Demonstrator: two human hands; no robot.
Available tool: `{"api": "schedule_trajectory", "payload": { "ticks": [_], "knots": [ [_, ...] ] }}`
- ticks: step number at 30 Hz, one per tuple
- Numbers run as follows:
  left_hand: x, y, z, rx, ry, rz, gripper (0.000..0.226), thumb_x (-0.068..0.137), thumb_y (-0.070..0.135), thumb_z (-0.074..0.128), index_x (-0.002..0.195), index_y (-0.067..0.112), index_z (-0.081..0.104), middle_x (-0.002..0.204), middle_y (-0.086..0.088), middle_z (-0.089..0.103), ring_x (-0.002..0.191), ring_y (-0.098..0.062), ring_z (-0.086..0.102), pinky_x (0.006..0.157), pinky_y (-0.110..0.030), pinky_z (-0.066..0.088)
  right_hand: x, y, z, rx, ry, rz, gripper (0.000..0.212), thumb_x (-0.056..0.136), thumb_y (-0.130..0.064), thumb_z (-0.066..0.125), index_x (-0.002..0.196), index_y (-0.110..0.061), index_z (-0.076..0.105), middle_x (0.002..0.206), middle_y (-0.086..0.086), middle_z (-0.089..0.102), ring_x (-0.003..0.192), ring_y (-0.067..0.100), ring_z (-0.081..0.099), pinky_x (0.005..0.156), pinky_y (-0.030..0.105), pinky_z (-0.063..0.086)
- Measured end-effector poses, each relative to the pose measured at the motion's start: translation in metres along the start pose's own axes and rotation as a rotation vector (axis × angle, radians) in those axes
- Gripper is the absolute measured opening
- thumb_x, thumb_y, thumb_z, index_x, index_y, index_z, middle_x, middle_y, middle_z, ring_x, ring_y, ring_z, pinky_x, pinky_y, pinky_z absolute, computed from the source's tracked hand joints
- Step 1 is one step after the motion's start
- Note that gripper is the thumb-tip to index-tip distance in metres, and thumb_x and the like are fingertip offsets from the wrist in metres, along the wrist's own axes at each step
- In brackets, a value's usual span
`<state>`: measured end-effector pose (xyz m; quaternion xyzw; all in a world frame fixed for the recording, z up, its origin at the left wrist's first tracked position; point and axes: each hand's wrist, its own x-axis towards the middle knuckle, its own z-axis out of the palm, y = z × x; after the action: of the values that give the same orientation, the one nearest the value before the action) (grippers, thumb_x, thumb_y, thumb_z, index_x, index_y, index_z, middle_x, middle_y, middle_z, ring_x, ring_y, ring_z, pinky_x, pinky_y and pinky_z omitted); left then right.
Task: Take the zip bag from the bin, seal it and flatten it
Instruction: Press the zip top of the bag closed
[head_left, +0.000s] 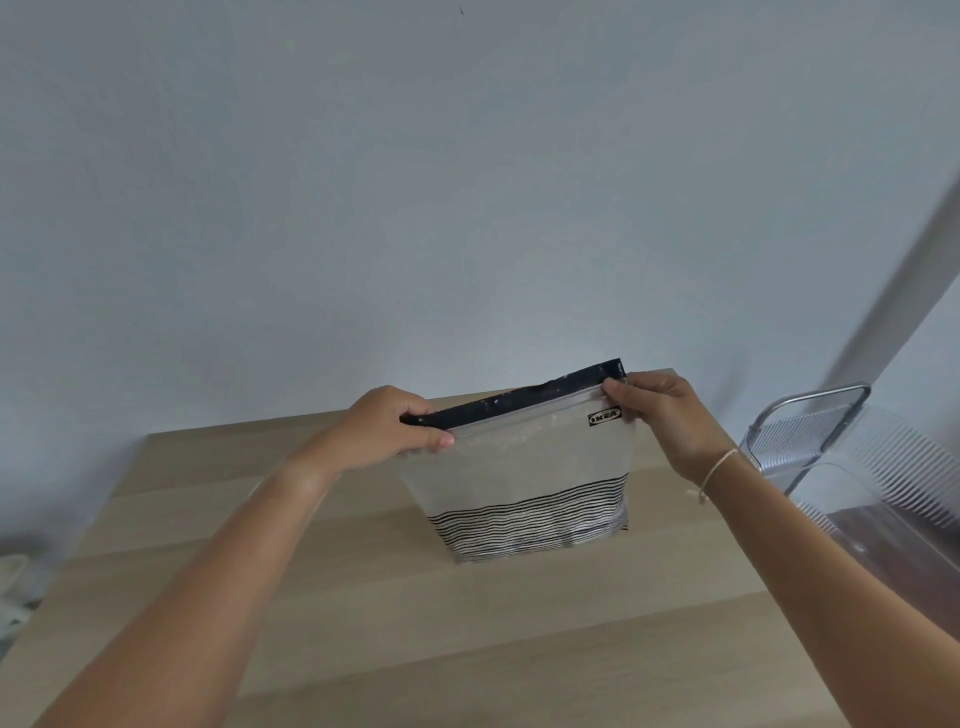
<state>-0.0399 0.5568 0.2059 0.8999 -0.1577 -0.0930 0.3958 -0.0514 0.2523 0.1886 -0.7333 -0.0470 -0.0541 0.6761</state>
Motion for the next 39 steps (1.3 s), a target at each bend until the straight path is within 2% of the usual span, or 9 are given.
{"api": "schedule_trajectory", "payload": {
  "ticks": [4, 8, 11, 14, 17, 20, 25, 34, 39],
  "knots": [
    [-0.004, -0.012, -0.009, -0.08, 0.066, -0.021, 0.016, 0.073, 0.02, 0.075, 0.06, 0.024, 0.068, 0.049, 0.015, 0.065, 0.046, 0.003, 0.056, 0.051, -0.006, 0.042, 0.002, 0.007, -0.016, 0.011, 0.046, 0.005, 0.033, 0.082, -0.023, 0.061, 0.049, -0.023, 0.068, 0.059, 0.003, 0.054, 0.07, 0.023, 0.047, 0.071, 0.029, 0.036],
    [-0.007, -0.015, -0.003, -0.116, 0.128, 0.03, 0.018, 0.075, 0.017, 0.074, 0.058, 0.021, 0.067, 0.051, 0.007, 0.056, 0.049, 0.001, 0.052, 0.052, -0.007, 0.038, 0.001, 0.013, -0.014, 0.05, 0.033, 0.014, 0.031, 0.084, -0.021, 0.059, 0.055, -0.024, 0.07, 0.052, -0.014, 0.06, 0.059, 0.013, 0.05, 0.061, 0.02, 0.041],
    [-0.009, -0.021, 0.003, -0.312, 0.133, 0.01, 0.003, 0.074, 0.022, 0.074, 0.077, 0.022, 0.071, 0.072, -0.002, 0.066, 0.066, -0.007, 0.058, 0.066, -0.016, 0.045, 0.003, 0.015, -0.016, 0.181, 0.006, 0.051, 0.027, 0.086, -0.02, 0.057, 0.064, -0.021, 0.073, 0.059, -0.011, 0.068, 0.059, 0.006, 0.061, 0.056, 0.016, 0.049],
    [-0.013, -0.036, 0.027, -0.503, 0.006, -0.086, 0.026, 0.072, 0.02, 0.073, 0.097, 0.024, 0.064, 0.098, -0.001, 0.068, 0.086, -0.012, 0.061, 0.078, -0.023, 0.047, 0.002, 0.021, -0.013, 0.221, -0.027, 0.075, 0.03, 0.087, -0.02, 0.054, 0.063, -0.022, 0.071, 0.064, -0.008, 0.067, 0.063, 0.007, 0.062, 0.059, 0.019, 0.051],
    [-0.015, -0.049, 0.06, -0.442, 0.053, -0.129, 0.017, 0.08, 0.01, 0.067, 0.091, 0.023, 0.066, 0.086, 0.011, 0.072, 0.085, -0.004, 0.063, 0.077, -0.018, 0.045, -0.001, 0.03, -0.01, 0.233, -0.005, 0.126, 0.019, 0.085, -0.028, 0.057, 0.077, -0.017, 0.071, 0.083, 0.007, 0.064, 0.077, 0.018, 0.059, 0.07, 0.028, 0.05],
    [-0.012, -0.053, 0.08, -0.528, 0.204, -0.137, 0.012, 0.085, 0.009, 0.06, 0.082, 0.018, 0.067, 0.08, 0.005, 0.073, 0.082, -0.007, 0.064, 0.082, -0.025, 0.045, -0.005, 0.044, -0.016, 0.246, -0.016, 0.155, 0.038, 0.073, -0.047, 0.062, 0.096, -0.017, 0.069, 0.096, 0.004, 0.069, 0.089, 0.017, 0.064, 0.08, 0.028, 0.052],
    [-0.002, -0.043, 0.089, -0.743, 0.315, -0.157, 0.02, 0.091, 0.016, 0.053, 0.076, 0.023, 0.063, 0.071, 0.008, 0.066, 0.071, -0.011, 0.057, 0.065, -0.032, 0.052, -0.032, 0.092, -0.018, 0.109, -0.103, 0.391, 0.048, 0.071, -0.03, 0.065, 0.118, -0.021, 0.057, 0.119, 0.001, 0.063, 0.113, 0.019, 0.056, 0.1, 0.041, 0.039],
    [0.015, -0.052, 0.092, -0.771, 0.375, -0.314, 0.018, 0.093, 0.026, 0.049, 0.081, 0.027, 0.062, 0.086, 0.003, 0.068, 0.079, -0.014, 0.064, 0.066, -0.03, 0.052, -0.048, 0.12, -0.004, 0.084, -0.093, 0.544, 0.011, 0.085, -0.016, 0.058, 0.093, -0.013, 0.066, 0.076, -0.002, 0.071, 0.069, 0.014, 0.066, 0.064, 0.028, 0.056],
    [0.007, -0.091, 0.128, -0.611, 0.205, -0.62, 0.016, 0.094, 0.023, 0.046, 0.083, 0.019, 0.057, 0.078, -0.003, 0.061, 0.064, -0.019, 0.058, 0.051, -0.03, 0.048, -0.065, 0.138, -0.007, -0.171, -0.176, 0.743, 0.026, 0.084, -0.022, 0.061, 0.105, -0.006, 0.059, 0.085, 0.007, 0.068, 0.07, 0.018, 0.066, 0.058, 0.03, 0.056]
  ]
}}
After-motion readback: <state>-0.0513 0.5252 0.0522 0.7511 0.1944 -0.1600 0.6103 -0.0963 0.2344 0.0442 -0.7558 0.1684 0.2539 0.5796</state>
